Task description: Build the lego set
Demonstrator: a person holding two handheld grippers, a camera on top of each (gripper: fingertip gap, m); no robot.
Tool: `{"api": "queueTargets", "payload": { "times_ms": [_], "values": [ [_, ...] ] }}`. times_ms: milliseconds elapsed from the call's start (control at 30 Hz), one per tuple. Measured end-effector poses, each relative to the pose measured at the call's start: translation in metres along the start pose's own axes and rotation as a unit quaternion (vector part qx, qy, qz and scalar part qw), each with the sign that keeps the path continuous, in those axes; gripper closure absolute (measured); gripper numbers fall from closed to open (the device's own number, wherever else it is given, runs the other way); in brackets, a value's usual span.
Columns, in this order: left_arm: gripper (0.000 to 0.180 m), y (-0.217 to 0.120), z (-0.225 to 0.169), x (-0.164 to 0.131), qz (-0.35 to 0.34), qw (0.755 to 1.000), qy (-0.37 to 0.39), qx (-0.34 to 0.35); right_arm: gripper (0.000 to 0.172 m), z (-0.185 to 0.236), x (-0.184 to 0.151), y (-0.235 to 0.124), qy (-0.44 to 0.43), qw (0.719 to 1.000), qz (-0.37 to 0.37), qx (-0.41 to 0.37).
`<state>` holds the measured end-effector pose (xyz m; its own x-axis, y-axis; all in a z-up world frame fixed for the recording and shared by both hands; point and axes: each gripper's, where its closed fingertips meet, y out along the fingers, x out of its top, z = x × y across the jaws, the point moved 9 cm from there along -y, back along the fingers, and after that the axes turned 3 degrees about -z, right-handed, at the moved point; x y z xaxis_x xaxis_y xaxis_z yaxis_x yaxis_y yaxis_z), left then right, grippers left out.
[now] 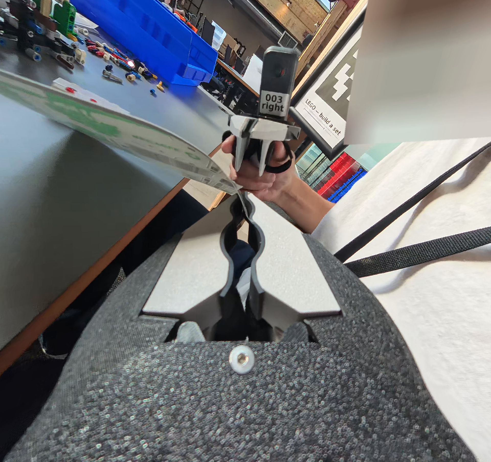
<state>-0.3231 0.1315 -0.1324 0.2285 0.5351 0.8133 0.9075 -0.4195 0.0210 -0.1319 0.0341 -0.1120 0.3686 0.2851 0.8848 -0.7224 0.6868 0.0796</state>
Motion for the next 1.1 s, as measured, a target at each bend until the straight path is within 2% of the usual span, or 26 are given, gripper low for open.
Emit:
{"api": "queueTargets", "payload": {
  "times_ms": [67,200,500,667,833,967,1100],
  "values": [
    [0.180,0.002,0.000,0.002,0.004,1.000,0.005,0.001,0.154,0.009,-0.003,0.011,-0.047,0.998,0.043,-0.019],
    [0.180,0.007,-0.002,0.003,0.006,1.000,0.006,-0.006,0.153,0.023,-0.008,0.025,-0.113,0.990,0.081,-0.031],
    [0.180,0.013,-0.008,0.003,0.002,0.999,0.014,-0.030,0.157,0.019,-0.021,0.028,-0.060,0.993,0.101,0.016],
    [0.180,0.013,-0.014,0.005,-0.001,0.998,0.031,-0.057,0.159,0.017,-0.021,0.026,0.020,0.994,0.071,0.082],
    [0.180,0.015,-0.019,0.004,0.006,0.995,0.051,-0.084,0.169,0.016,-0.017,0.023,0.084,0.985,0.028,0.148],
    [0.180,0.017,-0.020,0.005,0.013,0.994,0.058,-0.086,0.169,0.015,-0.018,0.024,0.072,0.988,0.035,0.134],
    [0.180,0.017,-0.020,0.008,0.012,0.994,0.061,-0.085,0.159,0.014,-0.017,0.021,0.040,0.993,0.045,0.100]
  ]
}}
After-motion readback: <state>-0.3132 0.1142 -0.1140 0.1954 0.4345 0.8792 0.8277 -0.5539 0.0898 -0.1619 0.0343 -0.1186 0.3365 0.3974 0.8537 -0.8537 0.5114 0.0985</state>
